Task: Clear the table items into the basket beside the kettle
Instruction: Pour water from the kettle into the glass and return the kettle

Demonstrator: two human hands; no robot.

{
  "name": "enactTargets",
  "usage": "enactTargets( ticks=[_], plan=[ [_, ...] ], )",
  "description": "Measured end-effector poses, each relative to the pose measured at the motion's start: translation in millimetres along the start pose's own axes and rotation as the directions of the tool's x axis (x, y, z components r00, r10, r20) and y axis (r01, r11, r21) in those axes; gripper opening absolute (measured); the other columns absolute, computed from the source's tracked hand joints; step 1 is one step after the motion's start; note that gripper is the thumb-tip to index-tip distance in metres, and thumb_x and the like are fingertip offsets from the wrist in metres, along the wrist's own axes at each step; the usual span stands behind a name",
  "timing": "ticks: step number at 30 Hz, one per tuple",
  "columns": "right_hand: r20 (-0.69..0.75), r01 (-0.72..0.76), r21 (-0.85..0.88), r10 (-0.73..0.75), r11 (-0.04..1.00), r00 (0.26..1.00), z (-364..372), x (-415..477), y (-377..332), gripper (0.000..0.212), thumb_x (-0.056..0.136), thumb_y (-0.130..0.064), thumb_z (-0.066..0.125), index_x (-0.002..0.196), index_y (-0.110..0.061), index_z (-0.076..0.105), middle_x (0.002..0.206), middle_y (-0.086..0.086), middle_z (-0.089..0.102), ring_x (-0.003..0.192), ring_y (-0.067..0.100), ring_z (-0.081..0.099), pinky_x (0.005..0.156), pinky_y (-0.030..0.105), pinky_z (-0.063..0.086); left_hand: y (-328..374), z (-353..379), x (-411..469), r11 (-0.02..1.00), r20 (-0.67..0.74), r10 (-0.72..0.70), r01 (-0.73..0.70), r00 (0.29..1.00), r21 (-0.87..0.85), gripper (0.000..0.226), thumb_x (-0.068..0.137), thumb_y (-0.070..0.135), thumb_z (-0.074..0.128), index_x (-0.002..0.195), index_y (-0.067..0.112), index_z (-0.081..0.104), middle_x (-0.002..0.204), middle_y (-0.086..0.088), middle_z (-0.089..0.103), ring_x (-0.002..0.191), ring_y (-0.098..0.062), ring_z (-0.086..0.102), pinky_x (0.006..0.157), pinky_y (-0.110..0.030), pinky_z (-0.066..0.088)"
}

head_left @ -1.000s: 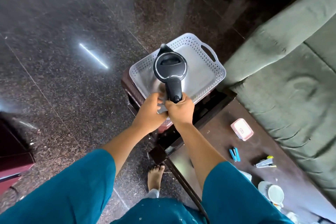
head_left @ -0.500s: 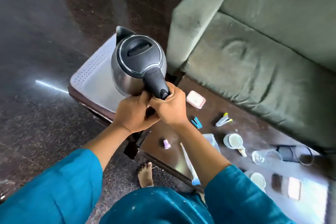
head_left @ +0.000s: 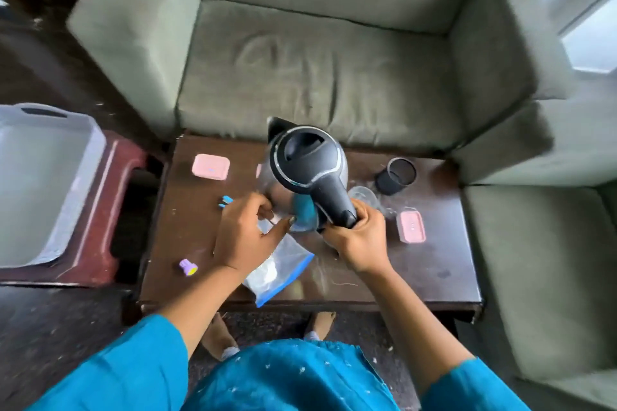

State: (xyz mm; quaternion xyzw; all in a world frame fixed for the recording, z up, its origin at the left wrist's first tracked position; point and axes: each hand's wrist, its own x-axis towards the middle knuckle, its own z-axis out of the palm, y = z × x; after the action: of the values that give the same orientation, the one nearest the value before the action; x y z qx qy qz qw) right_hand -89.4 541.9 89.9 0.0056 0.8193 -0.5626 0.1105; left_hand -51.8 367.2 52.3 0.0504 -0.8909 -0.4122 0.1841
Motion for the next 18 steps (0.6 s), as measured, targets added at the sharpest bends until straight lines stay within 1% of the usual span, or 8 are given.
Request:
enactTargets(
  ticks=[1, 2, 4, 5, 8, 12, 15, 18],
  plan=[
    [-0.033, -0.012, -0.014, 0.012, 1.0, 0.999, -22.4, -2.5, 11.4, 0.024, 0.041, -0.022, 0.064, 0.051, -0.017, 0.042, 0.048, -0.012, 0.033, 0.051, 0.007, 0.026, 0.044, 0.023, 0.021, 3.3, 16.1, 0.5, 0.999, 0.067, -0.027, 0.029, 0.997, -0.043, 0.035, 0.071, 0.035, 0.073, 0.079, 0.005, 0.056, 0.072, -0.004, 0.061, 0.069, -0.009, 0.052, 0.062, -0.019, 0.037],
    [-0.05, -0.023, -0.022, 0.022, 0.999, 0.998, -41.1, -5.7, 21.9, 0.023, 0.041, -0.02, 0.064, 0.051, -0.016, 0.043, 0.048, -0.012, 0.033, 0.05, 0.006, 0.025, 0.043, 0.022, 0.02, 4.9, 29.0, 1.2, 0.994, 0.139, -0.063, 0.074, 0.988, -0.08, 0.036, 0.071, 0.03, 0.075, 0.089, 0.006, 0.056, 0.083, -0.006, 0.062, 0.075, -0.012, 0.056, 0.067, -0.02, 0.042],
    [-0.072, -0.042, -0.043, 0.039, 0.998, 0.997, -78.0, -12.0, 44.2, 0.023, 0.044, -0.01, 0.063, 0.05, -0.018, 0.043, 0.045, -0.012, 0.033, 0.047, 0.002, 0.023, 0.042, 0.021, 0.019, 11.2, 57.9, 2.6, 0.978, 0.27, -0.136, 0.172, 0.953, -0.116, 0.041, 0.073, 0.018, 0.076, 0.105, 0.009, 0.053, 0.102, -0.005, 0.059, 0.087, -0.02, 0.06, 0.074, -0.031, 0.049],
    [-0.076, -0.046, -0.068, 0.041, 0.997, 0.996, -93.3, -14.9, 54.4, 0.024, 0.045, -0.008, 0.063, 0.049, -0.021, 0.043, 0.044, -0.012, 0.034, 0.046, 0.001, 0.023, 0.041, 0.02, 0.018, 14.8, 71.0, 2.9, 0.975, 0.313, -0.15, 0.192, 0.938, -0.108, 0.041, 0.075, 0.014, 0.073, 0.109, 0.012, 0.051, 0.106, -0.002, 0.056, 0.092, -0.022, 0.06, 0.077, -0.034, 0.05],
    [-0.092, -0.086, -0.136, 0.074, 0.987, 0.993, -129.4, -20.9, 83.5, 0.024, 0.046, -0.007, 0.062, 0.051, -0.017, 0.04, 0.046, -0.011, 0.034, 0.047, 0.003, 0.023, 0.041, 0.018, 0.018, 25.4, 103.0, 3.3, 0.977, 0.411, -0.173, 0.21, 0.895, -0.045, 0.032, 0.079, 0.007, 0.064, 0.108, 0.017, 0.053, 0.104, 0.005, 0.054, 0.096, -0.019, 0.058, 0.08, -0.033, 0.05],
    [-0.104, -0.194, -0.192, 0.176, 0.962, 0.979, -166.6, -24.4, 119.0, 0.026, 0.045, -0.009, 0.06, 0.053, -0.009, 0.036, 0.047, -0.01, 0.031, 0.049, 0.004, 0.022, 0.044, 0.026, 0.017, 31.9, 130.9, -4.8, 0.963, 0.483, -0.257, 0.263, 0.837, 0.055, 0.027, 0.079, 0.01, 0.064, 0.103, 0.019, 0.055, 0.098, 0.002, 0.059, 0.082, -0.015, 0.058, 0.074, -0.03, 0.051],
    [-0.06, -0.202, -0.286, 0.193, 0.937, 0.979, -183.2, -23.7, 138.7, 0.027, 0.043, -0.013, 0.06, 0.051, -0.014, 0.035, 0.045, -0.01, 0.03, 0.047, 0.003, 0.021, 0.044, 0.027, 0.017, 30.0, 143.7, -12.8, 0.949, 0.483, -0.308, 0.303, 0.82, 0.092, 0.024, 0.08, 0.014, 0.066, 0.101, 0.02, 0.055, 0.093, 0.002, 0.058, 0.079, -0.015, 0.057, 0.072, -0.03, 0.051],
    [-0.02, -0.185, -0.37, 0.192, 0.91, 0.981, -188.8, -17.7, 152.1, 0.022, 0.042, -0.016, 0.061, 0.051, -0.019, 0.041, 0.042, -0.009, 0.034, 0.043, 0.003, 0.024, 0.039, 0.019, 0.015, 20.0, 157.3, -17.8, 0.934, 0.478, -0.35, 0.337, 0.806, 0.117, 0.028, 0.079, 0.019, 0.069, 0.102, 0.023, 0.053, 0.097, 0.004, 0.059, 0.084, -0.013, 0.057, 0.073, -0.029, 0.052]
  ],
)
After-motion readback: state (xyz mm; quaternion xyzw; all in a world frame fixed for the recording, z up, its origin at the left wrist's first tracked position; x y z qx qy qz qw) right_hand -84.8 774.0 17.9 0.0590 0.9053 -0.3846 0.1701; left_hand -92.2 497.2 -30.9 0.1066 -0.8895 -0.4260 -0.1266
